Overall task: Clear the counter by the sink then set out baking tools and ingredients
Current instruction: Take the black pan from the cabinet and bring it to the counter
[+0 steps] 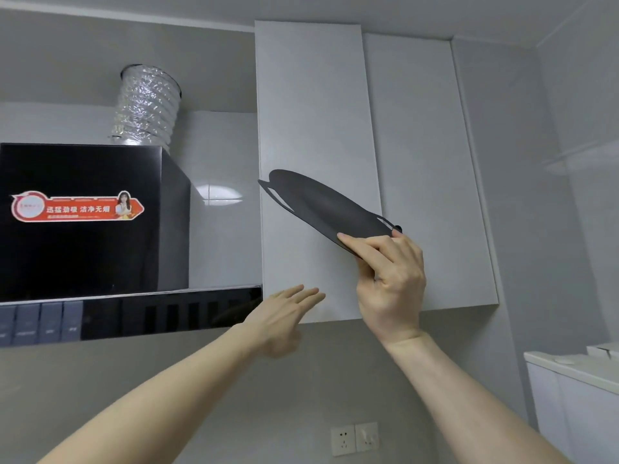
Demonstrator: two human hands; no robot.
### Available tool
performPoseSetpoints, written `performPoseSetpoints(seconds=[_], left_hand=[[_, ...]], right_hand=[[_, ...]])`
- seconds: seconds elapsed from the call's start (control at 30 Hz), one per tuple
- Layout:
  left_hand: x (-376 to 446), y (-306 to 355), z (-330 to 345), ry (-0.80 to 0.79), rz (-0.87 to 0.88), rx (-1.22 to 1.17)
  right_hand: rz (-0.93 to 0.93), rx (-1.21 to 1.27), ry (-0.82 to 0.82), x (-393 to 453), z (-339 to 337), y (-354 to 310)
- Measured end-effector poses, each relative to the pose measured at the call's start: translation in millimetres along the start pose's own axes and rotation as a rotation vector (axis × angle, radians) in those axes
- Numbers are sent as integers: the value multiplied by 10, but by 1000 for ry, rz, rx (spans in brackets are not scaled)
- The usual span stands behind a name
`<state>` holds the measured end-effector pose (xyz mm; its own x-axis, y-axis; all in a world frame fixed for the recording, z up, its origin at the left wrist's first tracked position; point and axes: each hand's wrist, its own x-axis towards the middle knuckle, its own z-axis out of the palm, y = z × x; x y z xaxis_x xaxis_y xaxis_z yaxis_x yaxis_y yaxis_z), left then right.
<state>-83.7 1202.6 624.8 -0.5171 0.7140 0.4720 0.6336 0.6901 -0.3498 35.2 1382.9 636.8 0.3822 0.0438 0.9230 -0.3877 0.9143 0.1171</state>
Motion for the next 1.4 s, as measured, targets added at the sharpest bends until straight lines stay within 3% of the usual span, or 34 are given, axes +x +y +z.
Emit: performPoseSetpoints(seconds=[0.13,0.3,0.37,0.47,0.63,0.77,0.93,1.03,1.2,1.4], left_hand=[[-523,-89,-193,231,-132,-269],[-1220,-356,-741,438,-392,-974],[-1598,-449,-1015,462,-489,-1227],[-2165,-534,-1344,367,-642,-1450],[-2988,-634,-1606,247,-785,-1466],[-3565,-699,-1705,302,-895,-1324],[-4478,-876,-1664,349,-1033,-1371],[-4989,-1023,-1547,377,-1135,-1294],[-6037,-1310,-1290,314,-1291,-1185],[-7206,-1601,-777,243,-1410,-1230]], right_hand=[[-10,71,-14,-121,24,-141],[-73,175,-65,-306,17,-414],[-63,211,-93,-387,65,-626],[-63,265,-125,-498,169,-997],[-132,373,-187,-680,300,-1730],[-219,489,-228,-905,389,-2421],[-199,653,-302,-1262,500,-3291],[-130,721,-463,-1518,572,-3705],[-54,869,-872,-2155,699,-4312],[95,1039,-1272,-3032,991,-4938]])
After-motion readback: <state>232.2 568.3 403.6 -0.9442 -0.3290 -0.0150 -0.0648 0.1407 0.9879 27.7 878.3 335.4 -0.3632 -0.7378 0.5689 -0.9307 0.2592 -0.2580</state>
